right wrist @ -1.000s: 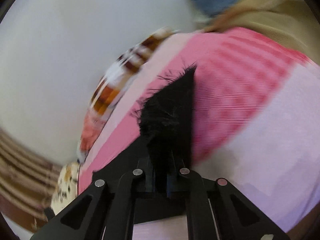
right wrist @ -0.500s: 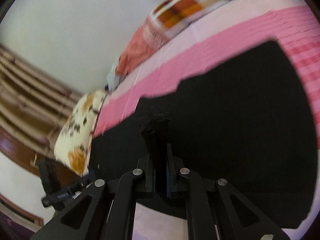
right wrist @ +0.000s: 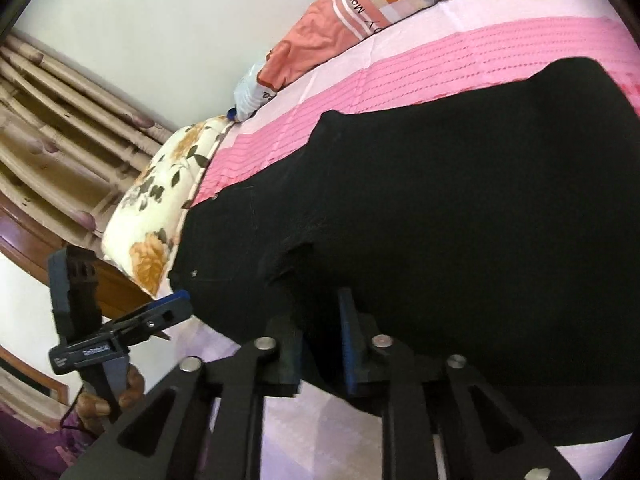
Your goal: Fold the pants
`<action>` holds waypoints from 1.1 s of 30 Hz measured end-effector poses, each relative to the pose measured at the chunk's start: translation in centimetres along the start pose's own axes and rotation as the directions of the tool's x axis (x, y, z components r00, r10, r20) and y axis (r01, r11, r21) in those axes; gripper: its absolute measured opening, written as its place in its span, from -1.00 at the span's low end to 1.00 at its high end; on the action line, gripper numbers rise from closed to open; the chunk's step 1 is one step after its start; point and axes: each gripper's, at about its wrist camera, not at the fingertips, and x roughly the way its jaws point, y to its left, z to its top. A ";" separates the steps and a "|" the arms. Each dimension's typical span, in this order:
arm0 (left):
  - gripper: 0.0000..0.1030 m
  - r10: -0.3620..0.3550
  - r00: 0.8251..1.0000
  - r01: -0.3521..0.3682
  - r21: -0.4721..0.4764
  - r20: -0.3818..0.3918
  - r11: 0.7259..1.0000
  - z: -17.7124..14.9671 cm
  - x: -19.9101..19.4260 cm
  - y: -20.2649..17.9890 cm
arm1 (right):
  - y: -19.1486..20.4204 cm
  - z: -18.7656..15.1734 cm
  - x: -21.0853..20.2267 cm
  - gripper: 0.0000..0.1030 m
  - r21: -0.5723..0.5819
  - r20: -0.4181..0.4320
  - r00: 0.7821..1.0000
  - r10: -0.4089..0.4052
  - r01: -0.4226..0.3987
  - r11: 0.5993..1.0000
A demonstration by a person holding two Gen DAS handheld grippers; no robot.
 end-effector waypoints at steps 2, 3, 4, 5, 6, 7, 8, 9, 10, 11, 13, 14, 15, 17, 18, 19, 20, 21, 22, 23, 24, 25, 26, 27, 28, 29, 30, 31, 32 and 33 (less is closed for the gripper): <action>0.69 -0.002 1.000 0.002 -0.005 -0.003 1.000 -0.1 0.1 0.1 | 0.2 -0.1 0.0 -0.26 0.004 -0.008 0.999 0.046 -0.046 0.999; 0.69 -0.003 1.000 0.003 -0.008 -0.003 1.000 -0.1 0.2 0.2 | 0.4 -0.1 -0.1 -0.21 0.006 -0.010 0.997 0.074 -0.074 0.997; 0.69 -0.003 1.000 0.003 -0.013 -0.005 1.000 -0.1 0.2 0.2 | 0.6 -0.1 0.0 -0.20 0.009 -0.016 0.992 0.127 -0.127 0.992; 0.69 -0.004 1.000 0.004 -0.015 -0.007 1.000 -0.1 0.2 0.3 | 0.7 -0.1 0.0 -0.19 0.021 -0.026 0.984 0.177 -0.176 0.984; 0.69 -0.003 1.000 0.003 -0.017 -0.008 1.000 0.0 0.2 0.4 | 0.6 -0.1 0.0 -0.18 0.039 -0.031 0.976 0.216 -0.215 0.976; 0.69 -0.003 1.000 0.003 -0.022 -0.007 1.000 0.0 0.2 0.5 | 0.4 0.1 -0.1 -0.15 0.060 -0.030 0.967 0.251 -0.249 0.967; 0.69 -0.004 1.000 0.004 -0.026 -0.005 1.000 0.0 0.2 0.6 | -0.3 0.4 -0.5 -0.15 0.096 -0.019 0.955 0.298 -0.295 0.951; 0.69 -0.006 1.000 0.006 -0.029 -0.004 1.000 0.0 0.1 0.7 | -0.9 0.8 -1.2 -0.15 0.120 0.005 0.947 0.322 -0.320 0.940; 0.69 -0.008 1.000 0.008 -0.032 0.000 0.999 0.0 0.0 0.7 | -1.5 1.2 -2.0 -0.15 0.137 0.039 0.942 0.334 -0.336 0.932; 0.69 -0.009 1.000 0.009 -0.033 0.005 0.999 0.0 -0.1 0.8 | -2.3 1.6 -3.4 -0.15 0.142 0.072 0.946 0.317 -0.325 0.935; 0.69 -0.010 1.000 0.010 -0.033 0.011 0.999 0.0 -0.1 0.9 | -3.0 2.2 -4.7 -0.15 0.124 0.087 0.963 0.254 -0.263 0.957; 0.69 -0.014 1.000 0.015 -0.032 0.007 0.999 0.0 0.0 0.9 | -3.2 2.3 -5.1 -0.15 0.125 0.097 0.966 0.242 -0.253 0.959; 0.69 -0.017 1.000 0.017 -0.032 0.004 0.999 0.0 0.1 0.9 | -3.4 2.2 -5.3 -0.15 0.131 0.099 0.966 0.238 -0.250 0.959; 0.69 -0.016 1.000 0.016 -0.026 -0.002 1.000 -0.2 0.3 0.8 | -3.2 1.8 -4.7 -0.16 0.121 0.071 0.973 0.219 -0.227 0.966; 0.69 -0.013 1.000 0.013 -0.022 -0.002 1.000 -0.2 0.3 0.8 | -2.8 1.5 -4.2 -0.17 0.109 0.055 0.976 0.212 -0.217 0.970; 0.69 -0.010 1.000 0.010 -0.018 -0.002 1.000 -0.2 0.3 0.8 | -2.4 1.2 -3.6 -0.23 0.098 0.036 0.977 0.212 -0.215 0.972; 0.69 -0.008 1.000 0.008 -0.015 -0.002 1.000 -0.2 0.3 0.8 | -1.7 0.9 -2.7 -0.29 0.077 0.008 0.979 0.204 -0.204 0.976; 0.69 -0.007 1.000 0.007 -0.014 0.000 1.000 -0.1 0.2 0.8 | -1.2 0.6 -2.0 -0.31 0.055 -0.013 0.983 0.185 -0.184 0.981; 0.69 -0.005 1.000 0.005 -0.013 0.008 1.000 -0.1 0.0 0.9 | -0.9 0.4 -1.5 -0.34 0.037 -0.030 0.985 0.169 -0.168 0.985; 0.69 -0.004 1.000 0.004 -0.013 0.017 1.000 0.0 -0.2 1.0 | -0.4 0.1 -0.8 -0.40 0.018 -0.052 0.985 0.164 -0.163 0.986; 0.69 -0.004 1.000 0.004 -0.013 0.027 1.000 0.1 -0.4 1.1 | 0.0 -0.2 -0.2 -0.42 0.007 -0.070 0.984 0.164 -0.164 0.986; 0.69 -0.003 0.999 0.003 -0.010 0.038 1.000 0.3 -0.7 1.3 | 0.3 -0.4 0.4 -0.44 -0.007 -0.088 0.984 0.153 -0.154 0.988; 0.69 0.000 0.999 0.000 -0.008 0.046 1.000 0.4 -0.9 1.4 | 0.7 -0.7 1.0 -0.45 -0.033 -0.114 0.986 0.120 -0.125 0.992; 0.69 0.006 0.999 -0.005 -0.005 0.053 1.000 0.5 -1.1 1.7 | 1.0 -0.8 1.6 -0.45 -0.059 -0.134 0.987 0.094 -0.103 0.993; 0.69 0.015 0.998 -0.014 -0.004 0.059 1.000 0.6 -1.4 1.9 | 1.1 -0.9 1.8 -0.45 -0.072 -0.138 0.987 0.086 -0.097 0.993; 0.69 0.024 0.998 -0.024 -0.004 0.065 1.000 0.7 -1.5 2.3 | 1.1 -0.9 1.8 -0.46 -0.081 -0.141 0.987 0.079 -0.091 0.993; 0.69 0.034 0.997 -0.034 -0.003 0.069 0.999 0.7 -1.7 2.6 | 1.2 -0.9 2.0 -0.46 -0.088 -0.146 0.987 0.073 -0.087 0.992; 0.69 0.044 0.997 -0.044 -0.001 0.070 0.999 0.7 -1.8 2.9 | 1.3 -0.8 2.1 -0.46 -0.092 -0.150 0.986 0.073 -0.087 0.992; 0.69 0.066 0.995 -0.066 -0.001 0.070 0.998 0.8 -1.9 3.3 | 1.4 -0.7 2.0 -0.46 -0.094 -0.148 0.986 0.073 -0.088 0.992; 0.69 0.079 0.994 -0.079 -0.001 0.071 0.997 0.7 -2.0 3.5 | 1.4 -0.7 1.5 -0.46 -0.090 -0.133 0.988 0.083 -0.095 0.991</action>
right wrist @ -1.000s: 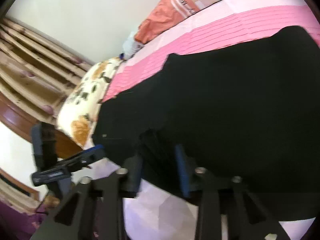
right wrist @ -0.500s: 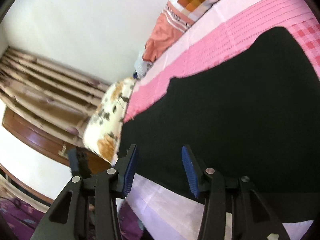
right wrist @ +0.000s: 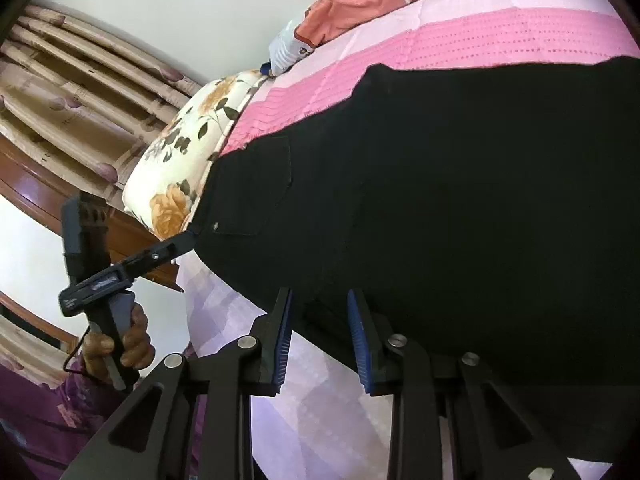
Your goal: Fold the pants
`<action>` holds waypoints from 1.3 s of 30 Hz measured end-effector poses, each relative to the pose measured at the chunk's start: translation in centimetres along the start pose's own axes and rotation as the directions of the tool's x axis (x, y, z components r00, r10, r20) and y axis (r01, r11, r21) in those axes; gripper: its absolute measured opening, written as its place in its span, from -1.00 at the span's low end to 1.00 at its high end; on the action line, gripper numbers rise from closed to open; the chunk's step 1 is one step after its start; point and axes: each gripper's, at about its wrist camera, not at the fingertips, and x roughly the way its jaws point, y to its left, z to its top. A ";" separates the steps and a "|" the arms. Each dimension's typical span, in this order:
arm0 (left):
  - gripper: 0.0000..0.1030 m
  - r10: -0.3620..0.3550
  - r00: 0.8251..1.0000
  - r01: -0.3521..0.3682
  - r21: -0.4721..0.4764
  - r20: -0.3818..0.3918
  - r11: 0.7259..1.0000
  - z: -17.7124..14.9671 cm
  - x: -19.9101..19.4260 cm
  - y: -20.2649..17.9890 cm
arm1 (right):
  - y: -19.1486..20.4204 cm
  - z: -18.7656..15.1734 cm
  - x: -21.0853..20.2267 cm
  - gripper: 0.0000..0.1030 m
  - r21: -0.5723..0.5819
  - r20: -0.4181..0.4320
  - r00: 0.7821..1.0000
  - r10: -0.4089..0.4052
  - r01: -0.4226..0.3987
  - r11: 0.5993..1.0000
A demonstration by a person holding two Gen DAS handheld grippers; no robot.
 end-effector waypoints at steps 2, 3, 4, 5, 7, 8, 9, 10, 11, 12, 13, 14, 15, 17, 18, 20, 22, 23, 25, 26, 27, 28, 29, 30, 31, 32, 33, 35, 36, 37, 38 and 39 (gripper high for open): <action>0.69 0.034 0.999 -0.034 0.010 0.008 0.999 0.1 -0.3 0.8 | 0.1 0.3 -1.2 -0.46 0.019 0.074 0.996 0.044 -0.045 0.999; 0.69 0.058 0.998 -0.059 0.017 0.018 0.998 0.3 -0.5 1.2 | 0.1 0.5 -1.6 -0.46 0.026 0.098 0.994 0.056 -0.059 0.998; 0.69 0.073 0.997 -0.073 0.022 0.025 0.997 0.3 -0.7 1.5 | 0.1 0.8 -1.9 -0.42 0.034 0.118 0.991 0.064 -0.068 0.997; 0.69 0.094 0.995 -0.095 0.029 0.034 0.995 0.4 -0.9 1.9 | 0.0 0.9 -2.3 -0.36 0.042 0.141 0.988 0.064 -0.070 0.997; 0.69 0.125 0.991 -0.126 0.038 0.048 0.991 0.7 -1.1 2.6 | -0.2 1.2 -2.7 -0.24 0.056 0.170 0.985 0.038 -0.048 0.997; 0.69 0.135 0.989 -0.137 0.039 0.053 0.990 0.8 -1.1 2.9 | -0.3 1.2 -2.6 -0.20 0.064 0.173 0.985 0.009 -0.021 0.998; 0.69 0.143 0.988 -0.145 0.039 0.056 0.989 0.9 -1.1 3.1 | -0.4 1.3 -2.4 -0.19 0.072 0.172 0.985 -0.013 0.000 0.997; 0.69 0.152 0.986 -0.155 0.037 0.061 0.987 1.0 -1.2 3.4 | -0.6 1.2 -2.3 -0.19 0.081 0.169 0.985 -0.029 0.015 0.997; 0.69 0.156 0.985 -0.159 0.036 0.066 0.987 1.1 -1.2 3.7 | -0.7 1.3 -1.9 -0.17 0.092 0.166 0.985 -0.041 0.026 0.995; 0.69 0.158 0.985 -0.161 0.035 0.070 0.986 1.2 -1.3 4.0 | -0.8 1.3 -1.7 -0.15 0.099 0.163 0.985 -0.055 0.039 0.994; 0.69 0.160 0.984 -0.163 0.033 0.074 0.986 1.2 -1.3 4.2 | -0.7 1.3 -1.4 -0.10 0.100 0.158 0.984 -0.077 0.061 0.993; 0.69 0.162 0.984 -0.165 0.031 0.077 0.986 1.3 -1.4 4.3 | -0.7 1.3 -1.2 -0.08 0.096 0.153 0.983 -0.097 0.083 0.992; 0.69 0.165 0.983 -0.168 0.032 0.080 0.985 1.3 -1.4 4.5 | -0.6 1.3 -1.0 -0.08 0.090 0.150 0.982 -0.111 0.098 0.991; 0.69 0.177 0.981 -0.180 0.036 0.081 0.983 1.4 -1.3 4.7 | -0.4 1.3 -0.4 0.06 0.079 0.135 0.980 -0.148 0.139 0.987; 0.69 0.182 0.980 -0.186 0.040 0.081 0.982 1.4 -1.2 4.8 | -0.3 1.3 -0.1 0.06 0.069 0.123 0.978 -0.168 0.161 0.985; 0.69 0.196 0.977 -0.200 0.048 0.085 0.979 1.5 -1.1 4.9 | 0.2 1.2 0.5 0.11 0.046 0.105 0.975 -0.196 0.192 0.980; 0.69 0.205 0.975 -0.211 0.061 0.091 0.976 1.6 -1.1 5.1 | 0.6 1.1 1.0 0.17 0.023 0.098 0.970 -0.222 0.221 0.975; 0.69 0.210 0.973 -0.216 0.067 0.092 0.974 1.7 -1.1 5.2 | 0.9 1.0 1.1 0.22 0.006 0.097 0.967 -0.237 0.238 0.971; 0.69 0.217 0.972 -0.224 0.078 0.093 0.971 1.8 -0.9 5.5 | 1.3 0.8 1.4 0.30 -0.017 0.094 0.962 -0.257 0.260 0.965; 0.69 0.219 0.971 -0.227 0.081 0.094 0.971 1.9 -0.9 5.6 | 1.6 0.7 1.6 0.36 -0.032 0.090 0.959 -0.269 0.272 0.962; 0.69 0.222 0.970 -0.230 0.086 0.096 0.969 2.0 -0.8 5.9 | 1.7 0.7 1.8 0.39 -0.039 0.088 0.958 -0.273 0.277 0.960; 0.69 0.220 0.971 -0.229 0.091 0.098 0.969 2.1 -0.8 6.1 | 1.9 0.7 1.9 0.42 -0.044 0.087 0.957 -0.276 0.280 0.959; 0.69 0.205 0.974 -0.214 0.096 0.098 0.972 2.2 -0.8 6.5 | 2.0 0.6 2.0 0.43 -0.046 0.087 0.956 -0.279 0.283 0.958; 0.69 0.186 0.978 -0.196 0.099 0.099 0.976 2.3 -0.8 6.8 | 2.0 0.6 2.0 0.44 -0.044 0.087 0.956 -0.280 0.285 0.958; 0.69 0.142 0.985 -0.152 0.109 0.100 0.982 2.4 -0.8 7.3 | 1.9 0.6 2.0 0.46 -0.037 0.086 0.957 -0.277 0.281 0.959; 0.69 0.102 0.990 -0.114 0.122 0.096 0.986 2.4 -0.7 7.7 | 1.8 0.7 2.0 0.48 -0.030 0.086 0.958 -0.273 0.276 0.961; 0.69 0.056 0.996 -0.066 0.143 0.074 0.988 2.6 -0.2 8.5 | 1.7 0.7 2.0 0.50 -0.023 0.087 0.960 -0.267 0.270 0.962; 0.69 0.017 1.000 -0.021 0.160 0.024 0.987 2.9 0.8 9.6 | 1.7 0.8 2.0 0.55 -0.011 0.089 0.961 -0.260 0.262 0.965; 0.69 0.001 1.000 -0.002 0.167 0.007 0.986 3.0 1.3 10.2 | 1.7 0.8 2.1 0.56 -0.010 0.089 0.961 -0.260 0.262 0.965; 0.69 -0.030 0.999 0.032 0.172 -0.016 0.985 3.2 1.9 10.9 | 1.8 0.8 2.1 0.58 -0.011 0.088 0.961 -0.262 0.264 0.964; 0.69 -0.059 0.997 0.066 0.165 -0.044 0.984 3.3 2.5 11.7 | 1.9 0.8 2.2 0.59 -0.013 0.088 0.960 -0.265 0.267 0.963; 0.69 -0.085 0.995 0.093 0.154 -0.060 0.984 3.6 2.9 12.2 | 1.9 0.8 2.2 0.60 -0.014 0.087 0.960 -0.267 0.269 0.963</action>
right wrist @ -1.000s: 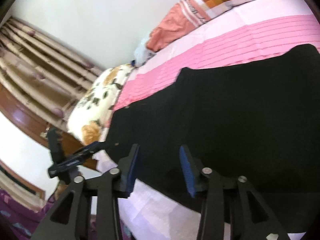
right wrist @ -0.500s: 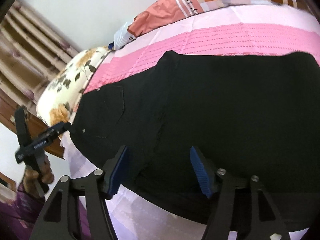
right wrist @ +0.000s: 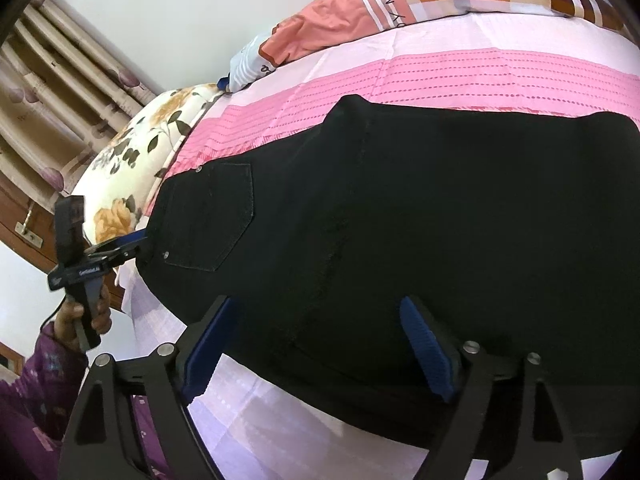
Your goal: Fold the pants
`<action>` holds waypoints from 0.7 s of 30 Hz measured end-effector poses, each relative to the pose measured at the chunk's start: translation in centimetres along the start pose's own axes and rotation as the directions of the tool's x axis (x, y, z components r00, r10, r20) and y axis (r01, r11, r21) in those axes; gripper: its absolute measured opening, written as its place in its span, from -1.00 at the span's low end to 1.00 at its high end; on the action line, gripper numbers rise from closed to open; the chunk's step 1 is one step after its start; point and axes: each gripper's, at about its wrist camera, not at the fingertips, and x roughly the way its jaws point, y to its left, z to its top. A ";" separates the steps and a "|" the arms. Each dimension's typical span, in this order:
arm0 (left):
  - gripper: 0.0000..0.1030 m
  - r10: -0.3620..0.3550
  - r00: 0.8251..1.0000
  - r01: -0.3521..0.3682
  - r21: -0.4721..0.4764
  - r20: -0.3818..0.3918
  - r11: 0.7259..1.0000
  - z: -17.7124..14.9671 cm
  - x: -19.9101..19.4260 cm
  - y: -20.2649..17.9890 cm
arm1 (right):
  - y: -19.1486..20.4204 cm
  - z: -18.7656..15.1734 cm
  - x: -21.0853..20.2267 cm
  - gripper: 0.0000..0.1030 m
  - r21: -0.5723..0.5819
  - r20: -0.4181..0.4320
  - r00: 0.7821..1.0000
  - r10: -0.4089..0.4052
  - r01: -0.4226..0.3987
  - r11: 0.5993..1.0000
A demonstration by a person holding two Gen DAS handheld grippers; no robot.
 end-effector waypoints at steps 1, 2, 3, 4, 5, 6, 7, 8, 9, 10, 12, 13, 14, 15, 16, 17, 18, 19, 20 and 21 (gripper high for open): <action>0.69 -0.015 1.000 0.015 -0.010 -0.004 1.000 0.2 0.3 0.6 | 0.1 0.0 0.0 0.62 0.000 -0.001 1.000 0.000 0.000 1.000; 0.69 -0.016 1.000 0.016 -0.017 -0.005 1.000 0.3 0.5 0.9 | 0.1 0.0 0.1 0.64 0.003 -0.001 1.000 0.000 0.000 1.000; 0.65 -0.026 1.000 0.026 -0.032 -0.010 0.999 0.5 0.7 1.5 | 0.1 0.1 0.1 0.65 0.005 -0.002 1.000 0.000 0.000 1.000; 0.65 -0.073 0.997 0.072 -0.053 -0.010 0.996 0.6 0.9 2.1 | 0.1 0.1 0.1 0.67 0.009 -0.003 1.000 0.002 -0.002 1.000; 0.62 -0.122 0.992 0.122 -0.063 -0.007 0.991 0.8 1.1 2.5 | 0.1 0.1 0.2 0.70 0.012 -0.003 1.000 0.003 -0.003 1.000; 0.57 -0.151 0.989 0.150 -0.065 -0.012 0.987 1.0 1.3 2.7 | 0.1 0.1 0.2 0.71 0.014 -0.002 1.000 0.005 -0.005 1.000; 0.56 -0.144 0.989 0.141 -0.068 -0.037 0.988 1.3 2.0 2.8 | 0.1 0.2 0.3 0.75 0.017 -0.004 1.000 0.006 -0.006 1.000; 0.56 -0.157 0.985 0.151 -0.081 -0.069 0.985 1.5 2.7 3.1 | 0.2 0.2 0.3 0.78 0.020 -0.005 1.000 0.006 -0.006 1.000; 0.56 -0.178 0.982 0.172 -0.083 -0.060 0.982 1.9 2.8 3.2 | 0.2 0.2 0.4 0.80 0.022 -0.006 1.000 0.006 -0.006 1.000; 0.56 -0.243 0.967 0.235 -0.095 -0.079 0.967 2.5 3.1 3.4 | 0.3 0.3 0.5 0.82 0.022 -0.007 1.000 0.006 -0.006 1.000; 0.56 -0.334 0.936 0.323 -0.106 -0.109 0.940 3.1 3.5 3.3 | 0.4 0.3 0.6 0.85 0.020 -0.008 1.000 -0.001 0.001 1.000; 0.56 -0.353 0.925 0.343 -0.093 -0.138 0.935 3.3 3.9 2.8 | 0.5 0.3 0.6 0.87 0.019 -0.009 1.000 -0.003 0.003 1.000; 0.56 -0.350 0.923 0.345 -0.061 -0.158 0.937 3.5 4.0 2.3 | 0.5 0.3 0.7 0.90 0.020 -0.010 1.000 -0.005 0.005 1.000; 0.56 -0.348 0.920 0.350 -0.025 -0.179 0.936 3.7 4.1 1.8 | 0.6 0.3 0.7 0.92 0.021 -0.010 1.000 -0.006 0.006 1.000; 0.55 -0.356 0.915 0.362 -0.005 -0.188 0.932 3.8 4.2 1.5 | 0.7 0.3 0.8 0.95 0.023 -0.010 1.000 -0.007 0.007 1.000; 0.41 -0.375 0.908 0.380 -0.009 -0.188 0.925 4.0 4.2 1.6 | 0.7 0.3 0.9 0.97 0.025 -0.010 1.000 -0.010 0.010 1.000; 0.07 -0.398 0.898 0.401 -0.027 -0.185 0.916 4.2 4.4 2.0 | 0.8 0.3 0.9 0.98 0.024 -0.011 1.000 -0.014 0.014 1.000; -0.13 -0.401 0.899 0.401 -0.037 -0.174 0.916 4.4 4.6 2.6 | 0.9 0.3 1.0 0.98 0.021 -0.012 1.000 -0.022 0.022 1.000; -0.21 -0.421 0.891 0.419 -0.049 -0.168 0.906 4.5 4.8 3.3 | 1.1 0.2 1.1 0.98 0.020 -0.014 1.000 -0.027 0.028 0.999; -0.23 -0.441 0.883 0.438 -0.056 -0.161 0.897 4.4 4.9 3.6 | 1.1 0.2 1.1 0.98 0.019 -0.014 0.999 -0.032 0.032 0.999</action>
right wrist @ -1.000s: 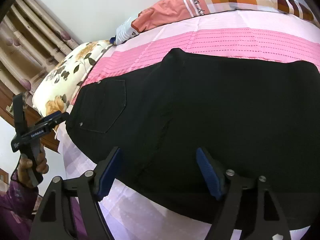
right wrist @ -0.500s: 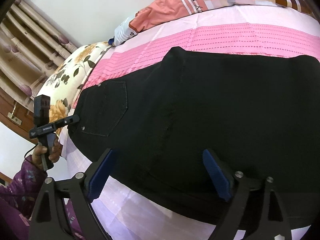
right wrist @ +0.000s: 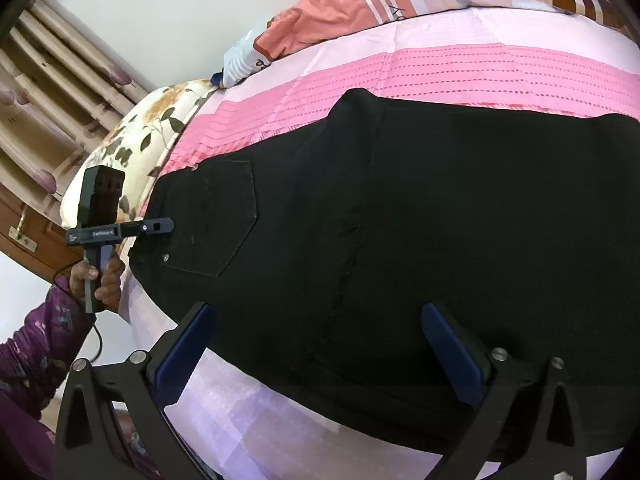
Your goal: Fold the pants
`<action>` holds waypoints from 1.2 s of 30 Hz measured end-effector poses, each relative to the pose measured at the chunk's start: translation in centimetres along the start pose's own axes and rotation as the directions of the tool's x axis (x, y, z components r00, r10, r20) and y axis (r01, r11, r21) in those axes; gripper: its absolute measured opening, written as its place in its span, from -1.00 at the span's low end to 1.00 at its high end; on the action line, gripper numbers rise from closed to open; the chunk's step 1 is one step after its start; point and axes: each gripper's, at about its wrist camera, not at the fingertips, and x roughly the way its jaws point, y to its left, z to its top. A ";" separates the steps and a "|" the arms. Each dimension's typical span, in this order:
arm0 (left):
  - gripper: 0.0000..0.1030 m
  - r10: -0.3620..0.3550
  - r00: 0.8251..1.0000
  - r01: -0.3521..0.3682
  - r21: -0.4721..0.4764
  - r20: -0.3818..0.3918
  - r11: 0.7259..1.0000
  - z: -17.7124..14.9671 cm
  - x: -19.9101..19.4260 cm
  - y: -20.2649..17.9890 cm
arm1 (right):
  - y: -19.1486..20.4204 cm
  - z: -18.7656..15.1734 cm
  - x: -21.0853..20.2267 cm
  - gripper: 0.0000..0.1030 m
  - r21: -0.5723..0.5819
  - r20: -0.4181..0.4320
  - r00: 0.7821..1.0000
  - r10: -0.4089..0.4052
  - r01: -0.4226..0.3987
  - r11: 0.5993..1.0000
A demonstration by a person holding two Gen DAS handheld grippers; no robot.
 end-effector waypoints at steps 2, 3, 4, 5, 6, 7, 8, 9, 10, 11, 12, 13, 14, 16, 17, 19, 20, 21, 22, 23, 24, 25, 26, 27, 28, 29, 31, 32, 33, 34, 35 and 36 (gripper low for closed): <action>-0.24 0.014 1.000 -0.014 0.022 0.005 1.000 0.0 0.2 -0.3 | 0.0 0.0 0.0 0.98 0.002 0.003 1.000 -0.007 0.007 1.000; -0.25 0.028 1.000 -0.028 0.034 0.005 0.999 0.0 0.2 -0.5 | 0.0 0.0 0.0 0.98 0.005 0.003 1.000 -0.010 0.010 1.000; -0.26 0.036 0.999 -0.036 0.034 0.005 0.999 0.1 0.3 -0.6 | 0.0 0.1 0.0 0.98 0.008 0.002 1.000 -0.012 0.012 1.000; -0.31 0.037 0.999 -0.037 0.021 0.005 0.999 0.2 0.3 -0.6 | 0.1 0.1 0.1 0.98 0.011 0.003 1.000 -0.016 0.015 1.000; -0.40 0.037 0.999 -0.038 0.009 0.011 0.999 0.4 0.4 -0.8 | 0.1 0.1 0.1 0.98 0.011 0.003 1.000 -0.019 0.019 1.000; -0.43 0.046 0.999 -0.046 0.008 0.026 0.999 0.4 0.1 -1.3 | 0.1 0.1 0.1 0.98 0.009 0.003 1.000 -0.022 0.022 1.000; -0.49 0.053 0.998 -0.054 0.010 0.041 0.999 0.4 -0.2 -1.7 | 0.2 0.1 0.1 0.98 0.008 0.004 1.000 -0.025 0.025 1.000; -0.54 0.054 0.997 -0.054 0.007 0.059 0.999 0.4 -0.6 -2.2 | 0.2 0.1 0.1 0.98 0.010 0.005 1.000 -0.026 0.026 1.000; -0.56 0.048 0.995 -0.048 -0.002 0.084 0.999 0.4 -1.1 -3.0 | 0.1 0.1 0.1 0.98 0.014 0.008 1.000 -0.024 0.024 1.000; -0.60 0.044 0.995 -0.044 -0.008 0.094 0.999 0.4 -1.4 -3.3 | 0.0 0.1 0.0 0.98 0.024 0.014 1.000 -0.017 0.017 1.000; -0.62 0.045 0.993 -0.044 -0.014 0.107 0.999 0.4 -1.7 -4.1 | -0.1 0.1 -0.1 0.98 0.032 0.019 1.000 -0.010 0.009 0.999; -0.63 0.051 0.992 -0.050 -0.011 0.118 0.999 0.5 -2.1 -5.2 | -0.3 0.2 -0.3 0.96 0.044 0.029 1.000 0.001 -0.002 0.999; -0.65 0.051 0.991 -0.051 -0.008 0.124 0.999 0.5 -2.2 -5.9 | -0.4 0.3 -0.5 0.94 0.052 0.041 0.999 0.006 -0.008 0.999; -0.66 0.037 0.991 -0.037 -0.004 0.131 0.999 0.7 -2.5 -8.3 | -0.7 0.5 -1.2 0.94 0.065 0.077 0.997 0.026 -0.031 0.997; -0.67 0.031 0.991 -0.032 -0.002 0.133 1.000 0.9 -2.7 -8.9 | -0.7 0.6 -1.7 0.94 0.070 0.100 0.994 0.051 -0.059 0.996; -0.67 0.013 0.991 -0.013 -0.003 0.134 1.000 1.5 -2.6 -11.3 | -0.7 0.8 -2.3 0.94 0.070 0.128 0.987 0.097 -0.107 0.992; -0.68 -0.005 0.991 0.007 -0.009 0.131 1.000 1.9 -2.6 -12.2 | -0.6 0.9 -2.5 0.94 0.068 0.134 0.981 0.142 -0.152 0.986; -0.68 -0.027 0.992 0.029 -0.016 0.126 0.999 2.3 -2.3 -13.2 | -0.6 1.0 -2.7 0.94 0.066 0.136 0.975 0.177 -0.187 0.980; -0.68 -0.052 0.992 0.054 -0.013 0.118 0.998 2.9 -1.7 -14.9 | -0.4 1.1 -2.7 0.94 0.064 0.140 0.970 0.199 -0.210 0.976; -0.68 -0.061 0.992 0.062 -0.004 0.113 0.998 3.2 -1.4 -16.0 | -0.5 1.1 -2.9 0.94 0.065 0.148 0.961 0.235 -0.246 0.967; -0.68 -0.078 0.991 0.077 0.011 0.105 0.997 3.7 -0.7 -17.6 | -0.6 1.2 -3.0 0.94 0.068 0.152 0.953 0.263 -0.275 0.959; -0.68 -0.102 0.990 0.100 0.023 0.097 0.995 4.1 0.2 -19.1 | -0.8 1.3 -3.1 0.94 0.072 0.154 0.943 0.296 -0.309 0.948; -0.68 -0.125 0.988 0.123 0.031 0.092 0.992 4.5 1.1 -20.4 | -1.2 1.3 -3.4 0.94 0.077 0.166 0.930 0.327 -0.343 0.936; -0.68 -0.152 0.985 0.148 0.046 0.087 0.988 5.1 2.5 -22.2 | -1.6 1.4 -3.7 0.94 0.082 0.176 0.921 0.348 -0.366 0.927; -0.68 -0.166 0.983 0.161 0.057 0.082 0.985 5.5 3.6 -23.4 | -2.3 1.5 -3.9 0.94 0.093 0.183 0.902 0.390 -0.411 0.907; -0.68 -0.181 0.981 0.177 0.063 0.075 0.982 5.9 4.8 -24.4 | -2.7 1.5 -3.9 0.94 0.102 0.184 0.890 0.417 -0.439 0.892; -0.68 -0.223 0.973 0.221 0.039 0.053 0.975 7.0 8.3 -26.2 | -4.3 1.6 -4.4 0.95 0.127 0.201 0.863 0.464 -0.493 0.861; -0.68 -0.242 0.969 0.241 0.027 0.043 0.970 7.5 9.8 -26.8 | -4.8 1.6 -4.5 0.96 0.132 0.206 0.852 0.481 -0.511 0.849; -0.67 -0.254 0.967 0.253 0.021 0.031 0.967 7.9 11.7 -27.6 | -5.7 1.6 -4.8 0.96 0.143 0.214 0.838 0.502 -0.535 0.833; -0.65 -0.253 0.967 0.253 0.016 0.026 0.967 8.1 12.6 -28.0 | -6.4 1.5 -5.1 0.96 0.153 0.222 0.835 0.503 -0.539 0.828; -0.61 -0.260 0.965 0.260 0.006 0.018 0.965 8.3 13.5 -28.4 | -7.4 1.3 -5.4 0.98 0.162 0.232 0.834 0.500 -0.540 0.826; -0.53 -0.267 0.964 0.267 0.001 0.004 0.964 8.6 14.4 -28.8 | -8.4 1.2 -5.8 0.98 0.167 0.238 0.828 0.508 -0.550 0.818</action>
